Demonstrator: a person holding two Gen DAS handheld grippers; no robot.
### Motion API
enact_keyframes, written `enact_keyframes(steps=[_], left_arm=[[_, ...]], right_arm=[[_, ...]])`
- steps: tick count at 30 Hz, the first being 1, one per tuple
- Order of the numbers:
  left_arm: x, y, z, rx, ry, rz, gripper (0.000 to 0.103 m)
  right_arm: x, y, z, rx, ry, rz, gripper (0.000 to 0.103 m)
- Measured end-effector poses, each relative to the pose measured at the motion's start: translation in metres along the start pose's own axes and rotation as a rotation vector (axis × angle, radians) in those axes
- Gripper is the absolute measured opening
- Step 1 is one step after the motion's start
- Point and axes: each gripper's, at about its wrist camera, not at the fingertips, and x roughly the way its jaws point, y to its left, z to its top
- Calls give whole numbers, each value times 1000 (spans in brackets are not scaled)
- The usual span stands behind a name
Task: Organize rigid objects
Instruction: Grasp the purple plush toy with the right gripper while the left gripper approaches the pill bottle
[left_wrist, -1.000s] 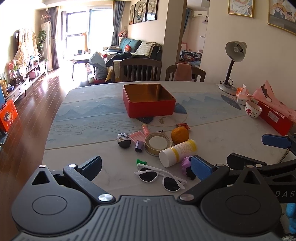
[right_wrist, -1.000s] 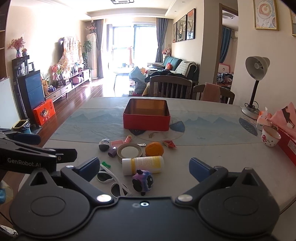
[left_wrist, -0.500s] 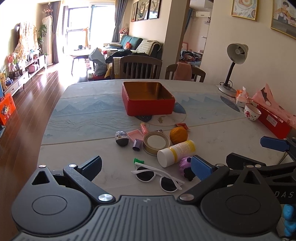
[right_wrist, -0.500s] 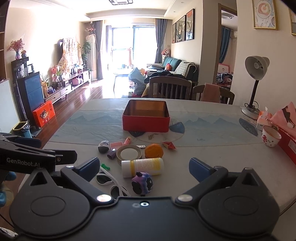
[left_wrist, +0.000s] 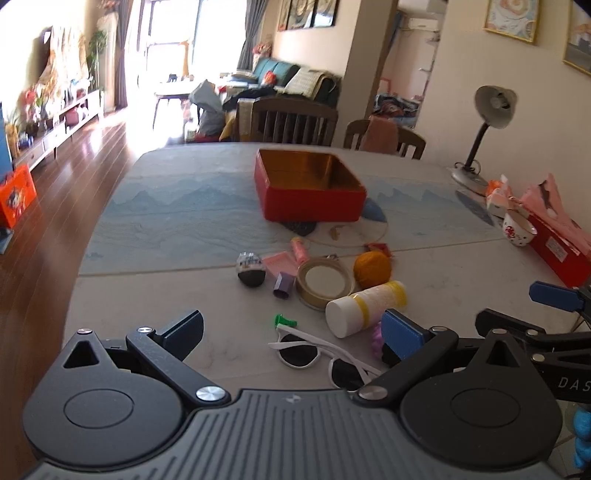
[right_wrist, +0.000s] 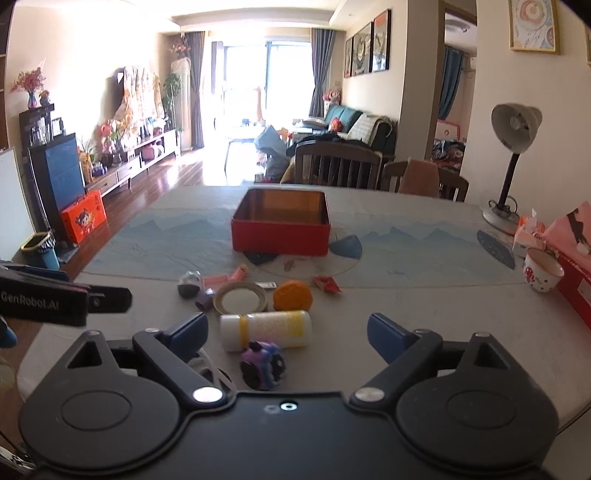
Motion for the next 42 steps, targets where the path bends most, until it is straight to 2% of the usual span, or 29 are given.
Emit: enact_keyframes(steps=[11, 21, 29, 38, 42], left_arm=[[56, -18, 9, 50, 74, -49, 103], [102, -39, 15, 70, 156, -87, 102], [137, -43, 16, -2, 242, -121, 102], [164, -49, 18, -38, 287, -148, 102], [174, -53, 19, -41, 308, -159, 97]], right_arm=[[57, -10, -13, -84, 157, 169, 79], [96, -12, -25, -153, 255, 260, 67], [108, -15, -28, -176, 276, 314, 65], [119, -15, -27, -203, 291, 358, 65], [128, -15, -26, -207, 305, 374, 65]])
